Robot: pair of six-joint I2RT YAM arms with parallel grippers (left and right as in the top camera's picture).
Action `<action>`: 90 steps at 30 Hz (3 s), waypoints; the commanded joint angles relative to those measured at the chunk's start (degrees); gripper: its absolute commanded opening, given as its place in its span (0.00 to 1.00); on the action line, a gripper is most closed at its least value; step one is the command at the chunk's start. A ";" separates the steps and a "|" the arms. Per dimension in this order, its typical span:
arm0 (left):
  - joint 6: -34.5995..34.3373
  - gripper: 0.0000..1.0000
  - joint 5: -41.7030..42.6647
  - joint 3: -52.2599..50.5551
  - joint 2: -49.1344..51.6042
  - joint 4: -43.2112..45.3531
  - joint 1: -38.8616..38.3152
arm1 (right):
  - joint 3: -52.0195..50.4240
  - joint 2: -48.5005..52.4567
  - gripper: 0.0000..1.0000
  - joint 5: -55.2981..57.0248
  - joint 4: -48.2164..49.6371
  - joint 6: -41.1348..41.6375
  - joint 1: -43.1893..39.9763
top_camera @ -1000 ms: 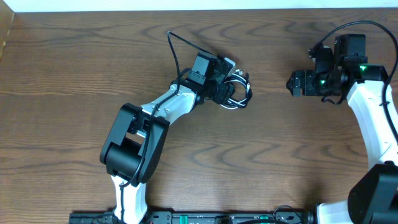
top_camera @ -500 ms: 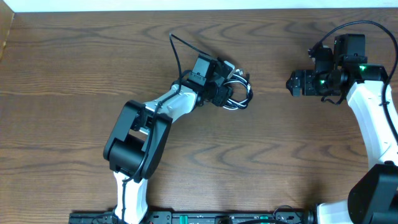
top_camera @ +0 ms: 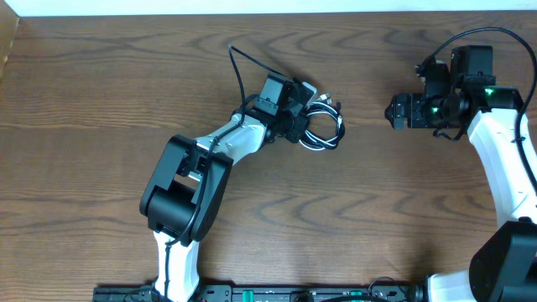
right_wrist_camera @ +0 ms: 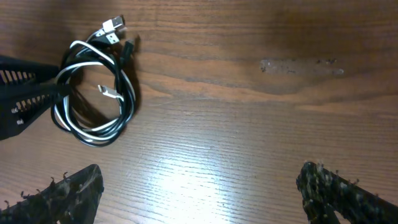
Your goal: Untangle cables
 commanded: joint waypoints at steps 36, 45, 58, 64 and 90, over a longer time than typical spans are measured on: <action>-1.77 0.08 -0.39 1.33 -26.69 -2.01 0.11 | 0.90 -0.11 0.99 -4.66 0.63 0.76 0.55; -1.77 0.08 -3.34 1.33 -31.98 -5.46 0.11 | 0.87 0.07 0.99 -8.48 0.48 0.79 0.55; -1.75 0.70 -7.67 1.29 -31.56 -11.63 0.11 | -9.81 0.07 0.91 -9.11 11.96 0.79 7.43; -1.73 0.77 -10.43 1.27 -31.50 -13.38 0.11 | -13.27 0.09 0.91 -6.80 17.35 2.32 12.20; -1.27 0.75 -3.43 1.27 -12.66 -16.50 0.04 | -13.27 0.09 0.94 1.64 16.61 7.17 11.69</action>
